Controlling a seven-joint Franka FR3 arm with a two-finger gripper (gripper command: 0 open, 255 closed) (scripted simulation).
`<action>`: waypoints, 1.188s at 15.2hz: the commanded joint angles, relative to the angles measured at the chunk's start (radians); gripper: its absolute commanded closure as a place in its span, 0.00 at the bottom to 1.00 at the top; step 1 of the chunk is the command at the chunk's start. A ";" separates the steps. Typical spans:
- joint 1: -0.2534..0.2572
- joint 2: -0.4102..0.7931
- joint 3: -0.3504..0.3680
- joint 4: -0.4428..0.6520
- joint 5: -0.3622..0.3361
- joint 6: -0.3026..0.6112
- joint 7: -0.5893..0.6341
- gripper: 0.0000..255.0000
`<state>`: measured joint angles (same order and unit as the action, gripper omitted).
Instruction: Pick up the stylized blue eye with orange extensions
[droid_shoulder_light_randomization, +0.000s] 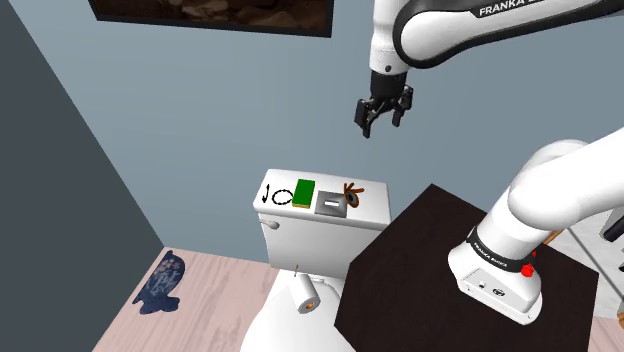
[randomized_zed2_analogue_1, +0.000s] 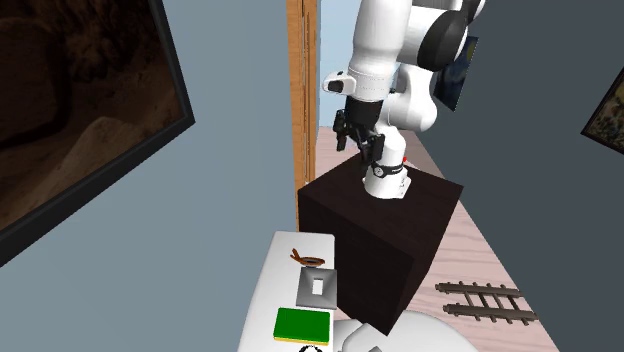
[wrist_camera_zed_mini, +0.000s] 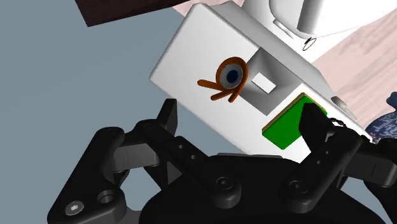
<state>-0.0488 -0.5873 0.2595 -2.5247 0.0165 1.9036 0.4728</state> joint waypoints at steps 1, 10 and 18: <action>-0.018 0.053 0.042 -0.022 -0.018 0.069 0.078 0.00; -0.147 0.412 0.213 0.000 -0.241 0.307 0.496 0.00; -0.172 0.806 0.197 0.148 -0.605 0.350 0.948 0.00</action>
<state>-0.2257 0.1759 0.4672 -2.3957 -0.5465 2.2560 1.3654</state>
